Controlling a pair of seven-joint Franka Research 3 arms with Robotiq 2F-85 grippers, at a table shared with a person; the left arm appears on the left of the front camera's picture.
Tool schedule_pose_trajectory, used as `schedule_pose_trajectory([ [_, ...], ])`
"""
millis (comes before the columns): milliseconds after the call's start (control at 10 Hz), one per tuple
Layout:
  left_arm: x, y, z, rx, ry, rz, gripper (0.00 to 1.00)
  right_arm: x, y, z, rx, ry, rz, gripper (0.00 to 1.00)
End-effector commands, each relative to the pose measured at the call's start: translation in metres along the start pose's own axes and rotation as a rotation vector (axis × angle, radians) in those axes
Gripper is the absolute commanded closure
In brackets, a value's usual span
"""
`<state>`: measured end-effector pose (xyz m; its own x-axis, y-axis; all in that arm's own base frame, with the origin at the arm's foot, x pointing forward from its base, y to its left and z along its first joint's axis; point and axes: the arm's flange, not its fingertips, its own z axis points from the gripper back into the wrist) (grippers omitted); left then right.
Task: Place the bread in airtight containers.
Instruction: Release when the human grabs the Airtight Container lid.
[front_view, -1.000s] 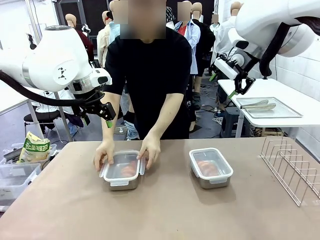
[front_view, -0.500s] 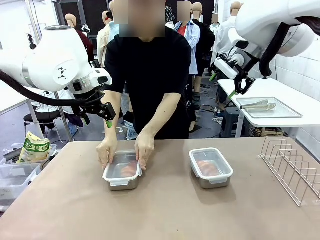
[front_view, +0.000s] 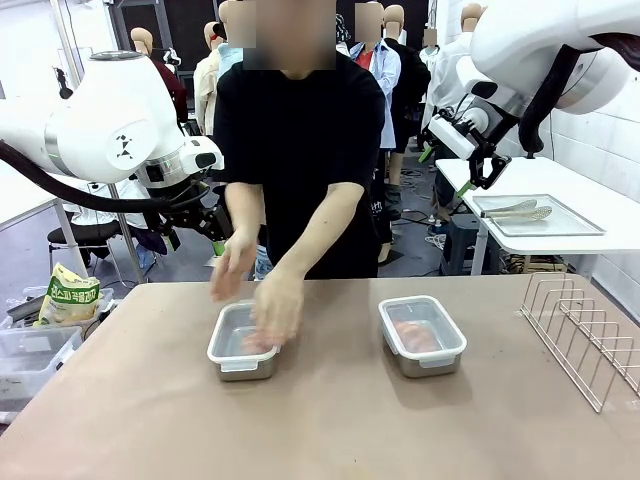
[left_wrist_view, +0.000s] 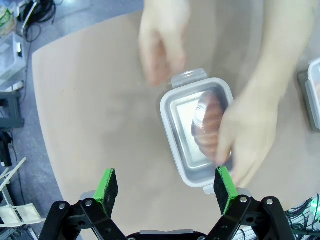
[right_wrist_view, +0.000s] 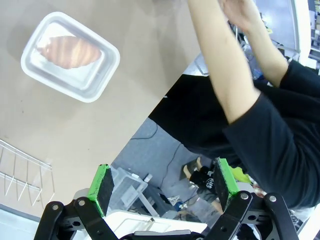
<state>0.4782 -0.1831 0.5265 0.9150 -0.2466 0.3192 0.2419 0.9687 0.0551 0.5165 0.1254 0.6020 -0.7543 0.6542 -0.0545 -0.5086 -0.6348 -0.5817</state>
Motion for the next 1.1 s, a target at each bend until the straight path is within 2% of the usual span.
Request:
schedule_pose_trajectory([
  [0,-0.0004,0.002,0.0015,0.002,0.0,0.002,0.0,-0.0027,0.0009,-0.0013,-0.018,-0.002,0.006,0.0],
  [1000,-0.0004,0.002,0.0015,0.002,0.0,0.002,0.0,-0.0027,0.0009,-0.0013,-0.018,-0.002,0.006,0.0],
])
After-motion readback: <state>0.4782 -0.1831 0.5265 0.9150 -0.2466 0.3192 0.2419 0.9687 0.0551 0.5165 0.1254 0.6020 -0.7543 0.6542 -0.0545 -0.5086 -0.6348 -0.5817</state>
